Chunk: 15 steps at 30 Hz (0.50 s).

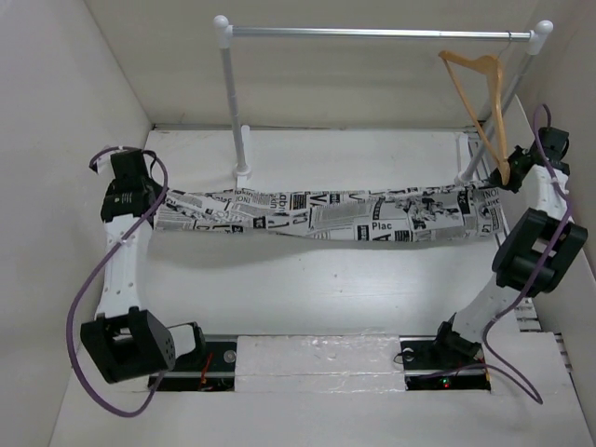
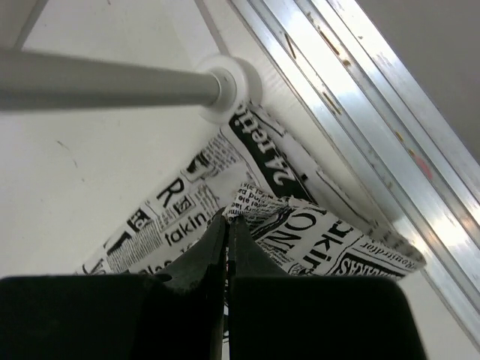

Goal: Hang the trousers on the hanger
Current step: Fold the trousers

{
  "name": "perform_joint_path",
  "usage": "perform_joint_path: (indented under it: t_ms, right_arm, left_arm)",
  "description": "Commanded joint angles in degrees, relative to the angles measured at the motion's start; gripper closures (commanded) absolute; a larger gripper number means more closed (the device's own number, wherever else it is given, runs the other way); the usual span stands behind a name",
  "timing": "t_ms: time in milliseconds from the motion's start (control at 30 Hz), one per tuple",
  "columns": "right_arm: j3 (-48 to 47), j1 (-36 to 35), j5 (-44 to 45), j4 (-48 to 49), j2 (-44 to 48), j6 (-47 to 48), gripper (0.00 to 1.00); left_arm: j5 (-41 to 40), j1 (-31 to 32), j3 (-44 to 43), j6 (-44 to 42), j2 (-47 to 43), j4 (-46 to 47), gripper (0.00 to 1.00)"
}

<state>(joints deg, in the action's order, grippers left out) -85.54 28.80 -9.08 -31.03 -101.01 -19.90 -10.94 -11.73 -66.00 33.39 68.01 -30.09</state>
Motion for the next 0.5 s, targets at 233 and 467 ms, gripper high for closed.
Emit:
perform_joint_path:
  t_ms: [233,467]
  right_arm:
    - [-13.77,0.12,-6.65,13.01,-14.20,-4.53,1.00]
    - [-13.08,-1.02,-9.46,14.86,-17.38,-5.32,0.39]
  left_arm:
    - [-5.14,2.05,-15.08,-0.07,23.64,1.27,1.00]
    - [-4.00,2.06,-25.58,-1.92,35.35,-3.66,1.00]
